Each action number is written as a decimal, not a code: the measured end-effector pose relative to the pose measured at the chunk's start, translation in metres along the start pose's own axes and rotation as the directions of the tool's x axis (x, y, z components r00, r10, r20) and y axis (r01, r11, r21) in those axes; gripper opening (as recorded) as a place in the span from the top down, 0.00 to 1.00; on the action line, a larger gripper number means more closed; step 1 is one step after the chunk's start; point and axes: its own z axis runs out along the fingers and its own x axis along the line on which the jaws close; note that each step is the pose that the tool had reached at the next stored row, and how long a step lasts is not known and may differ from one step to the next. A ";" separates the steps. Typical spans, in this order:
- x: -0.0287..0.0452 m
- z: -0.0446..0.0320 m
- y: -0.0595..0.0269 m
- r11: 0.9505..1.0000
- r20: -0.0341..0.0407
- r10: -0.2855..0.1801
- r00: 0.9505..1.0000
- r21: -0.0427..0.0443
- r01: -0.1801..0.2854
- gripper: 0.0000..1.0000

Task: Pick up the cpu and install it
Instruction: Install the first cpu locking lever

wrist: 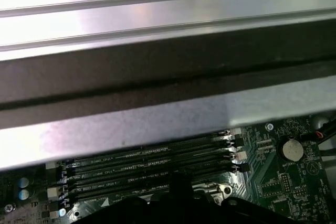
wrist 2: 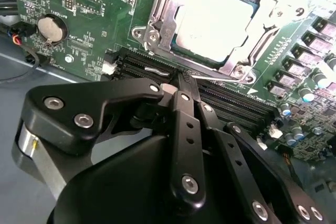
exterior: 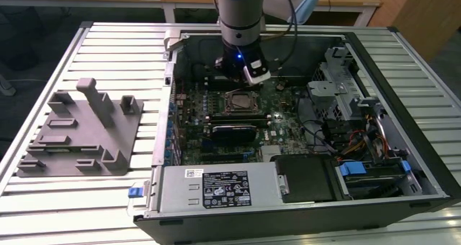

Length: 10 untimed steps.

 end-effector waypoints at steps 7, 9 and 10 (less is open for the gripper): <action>0.0001 0.0016 -0.0003 1.000 0.003 0.016 1.000 0.001 -0.016 0.89; 0.0001 0.0022 -0.0004 1.000 0.004 0.020 1.000 0.001 -0.020 0.89; 0.0002 0.0026 -0.0005 1.000 0.006 0.028 1.000 0.002 -0.028 0.89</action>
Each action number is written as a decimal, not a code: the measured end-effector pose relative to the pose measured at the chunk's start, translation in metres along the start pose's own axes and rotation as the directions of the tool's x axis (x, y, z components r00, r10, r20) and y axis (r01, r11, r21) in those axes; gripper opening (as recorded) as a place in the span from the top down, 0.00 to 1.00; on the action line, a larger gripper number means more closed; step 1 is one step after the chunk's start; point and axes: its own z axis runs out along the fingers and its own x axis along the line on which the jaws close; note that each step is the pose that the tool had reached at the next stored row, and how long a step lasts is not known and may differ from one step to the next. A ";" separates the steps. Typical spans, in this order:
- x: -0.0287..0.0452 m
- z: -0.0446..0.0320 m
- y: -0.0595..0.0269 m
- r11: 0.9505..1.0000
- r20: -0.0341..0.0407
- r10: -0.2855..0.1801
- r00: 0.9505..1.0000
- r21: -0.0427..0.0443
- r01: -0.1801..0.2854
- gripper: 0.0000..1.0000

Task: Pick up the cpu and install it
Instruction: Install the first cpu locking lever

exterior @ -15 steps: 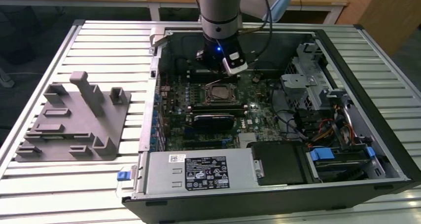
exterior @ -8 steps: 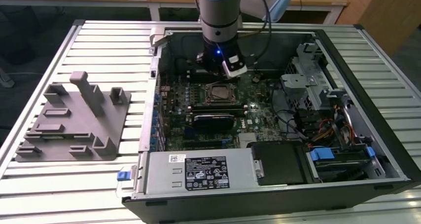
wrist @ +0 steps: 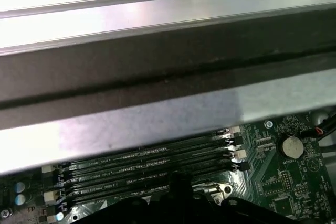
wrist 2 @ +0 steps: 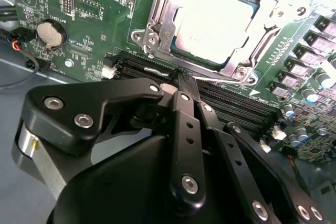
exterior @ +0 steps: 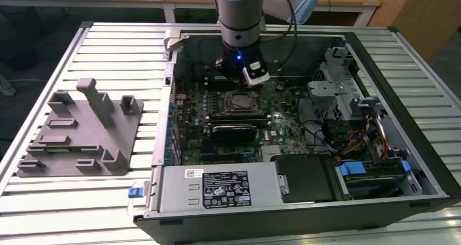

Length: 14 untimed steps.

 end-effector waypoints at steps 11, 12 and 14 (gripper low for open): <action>0.0005 0.0045 -0.0004 0.999 0.008 0.034 0.999 0.002 -0.034 0.89; 0.0006 0.0050 -0.0004 0.999 0.009 0.036 0.999 0.003 -0.036 0.89; 0.0008 0.0060 -0.0002 0.999 0.010 0.043 0.999 0.003 -0.043 0.89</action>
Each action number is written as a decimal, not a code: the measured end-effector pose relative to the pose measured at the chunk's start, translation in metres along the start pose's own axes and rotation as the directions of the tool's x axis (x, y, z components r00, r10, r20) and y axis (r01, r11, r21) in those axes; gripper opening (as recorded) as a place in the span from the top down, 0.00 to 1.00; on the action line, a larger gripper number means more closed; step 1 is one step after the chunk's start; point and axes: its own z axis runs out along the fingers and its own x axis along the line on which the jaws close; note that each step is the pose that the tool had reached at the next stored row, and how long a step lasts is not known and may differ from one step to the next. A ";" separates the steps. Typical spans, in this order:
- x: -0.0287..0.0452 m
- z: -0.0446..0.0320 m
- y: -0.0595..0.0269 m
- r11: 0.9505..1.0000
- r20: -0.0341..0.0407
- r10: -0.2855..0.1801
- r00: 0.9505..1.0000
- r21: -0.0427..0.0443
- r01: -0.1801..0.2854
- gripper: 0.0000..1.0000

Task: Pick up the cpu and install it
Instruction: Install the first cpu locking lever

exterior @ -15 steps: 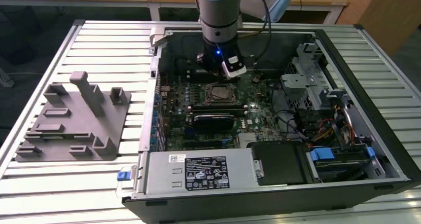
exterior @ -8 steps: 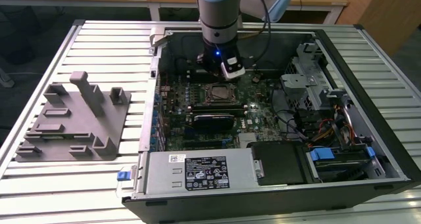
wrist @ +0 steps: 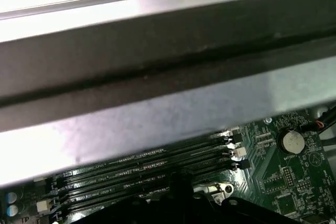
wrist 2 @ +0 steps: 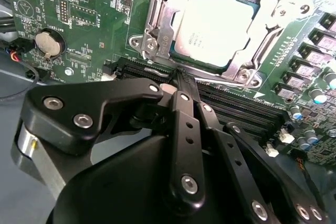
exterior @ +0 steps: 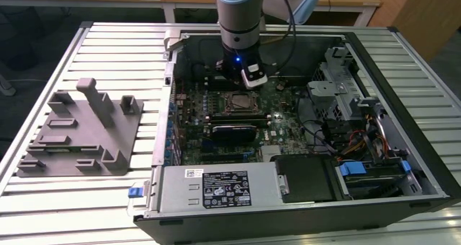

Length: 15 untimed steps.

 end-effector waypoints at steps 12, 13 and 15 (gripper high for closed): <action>0.0017 0.0031 0.0005 0.999 0.011 0.052 0.999 0.004 -0.052 0.89; 0.0017 0.0032 0.0005 0.999 0.012 0.053 0.999 0.004 -0.053 0.89; 0.0017 0.0034 0.0004 0.998 0.012 0.055 0.998 0.004 -0.055 0.89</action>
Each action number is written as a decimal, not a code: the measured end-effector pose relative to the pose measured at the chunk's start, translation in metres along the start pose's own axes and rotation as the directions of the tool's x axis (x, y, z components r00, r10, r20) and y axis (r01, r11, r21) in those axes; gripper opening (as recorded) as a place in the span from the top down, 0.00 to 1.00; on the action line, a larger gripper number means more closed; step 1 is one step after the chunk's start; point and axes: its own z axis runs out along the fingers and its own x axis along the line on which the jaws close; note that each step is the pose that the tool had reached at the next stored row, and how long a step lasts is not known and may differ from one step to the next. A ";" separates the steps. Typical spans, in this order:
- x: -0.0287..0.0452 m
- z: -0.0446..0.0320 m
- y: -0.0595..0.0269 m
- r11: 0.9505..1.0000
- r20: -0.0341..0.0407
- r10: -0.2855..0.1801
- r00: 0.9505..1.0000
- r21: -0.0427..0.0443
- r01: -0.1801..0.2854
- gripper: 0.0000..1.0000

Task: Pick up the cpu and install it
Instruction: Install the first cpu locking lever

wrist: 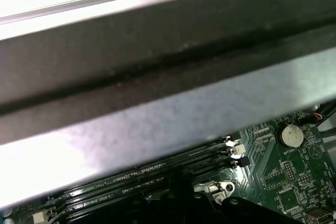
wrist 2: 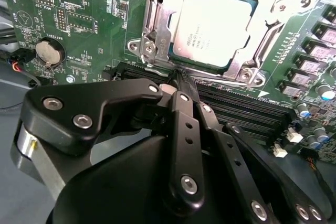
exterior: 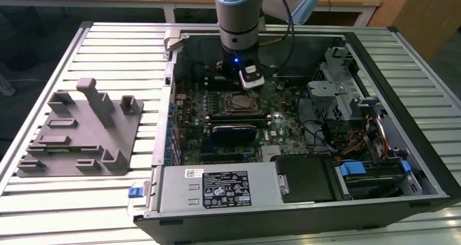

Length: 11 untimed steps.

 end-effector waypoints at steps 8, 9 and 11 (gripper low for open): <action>0.0000 0.0000 -0.0001 1.000 0.003 0.012 1.000 0.002 -0.012 0.89; -0.0001 0.0000 -0.0001 1.000 0.004 0.013 1.000 0.002 -0.013 0.89; 0.0000 0.0000 -0.0001 1.000 0.004 0.014 1.000 0.002 -0.014 0.89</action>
